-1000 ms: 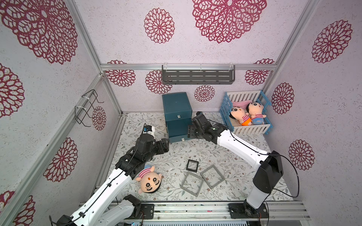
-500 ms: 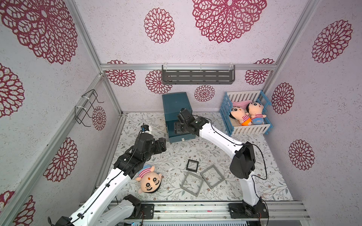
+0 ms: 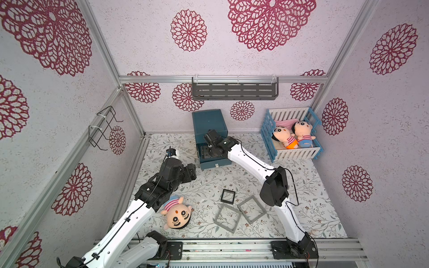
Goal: Place the brooch boxes into the drawer by color
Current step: Place the brooch box in the drawer.
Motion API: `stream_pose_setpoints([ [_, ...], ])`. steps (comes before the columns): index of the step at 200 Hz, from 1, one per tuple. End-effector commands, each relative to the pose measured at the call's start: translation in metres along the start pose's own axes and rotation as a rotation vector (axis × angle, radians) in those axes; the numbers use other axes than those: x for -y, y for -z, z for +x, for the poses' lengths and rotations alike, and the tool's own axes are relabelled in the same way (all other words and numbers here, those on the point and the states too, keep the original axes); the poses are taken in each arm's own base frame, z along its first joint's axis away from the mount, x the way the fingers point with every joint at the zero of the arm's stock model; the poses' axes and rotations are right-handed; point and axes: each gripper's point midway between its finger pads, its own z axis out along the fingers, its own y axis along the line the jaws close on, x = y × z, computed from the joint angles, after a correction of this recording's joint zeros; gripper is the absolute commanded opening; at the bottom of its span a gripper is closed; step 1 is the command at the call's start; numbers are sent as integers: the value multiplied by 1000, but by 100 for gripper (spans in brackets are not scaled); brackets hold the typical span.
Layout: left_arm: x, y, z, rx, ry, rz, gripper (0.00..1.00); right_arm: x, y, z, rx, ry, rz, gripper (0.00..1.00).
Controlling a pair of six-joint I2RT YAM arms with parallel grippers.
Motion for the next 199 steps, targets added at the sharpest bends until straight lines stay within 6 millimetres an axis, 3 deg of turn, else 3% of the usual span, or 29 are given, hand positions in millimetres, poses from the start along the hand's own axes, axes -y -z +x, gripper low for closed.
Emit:
stream_pose_setpoints([
  [1, -4, 3, -4, 12, 3, -18, 85, -1, 4, -11, 14, -4, -33, 48],
  [129, -2, 2, -3, 7, 11, -7, 85, 2, -24, -4, -30, 12, -15, 53],
  [199, 2, -2, 7, -28, 27, 24, 84, 2, -31, -1, -44, 18, -22, 69],
])
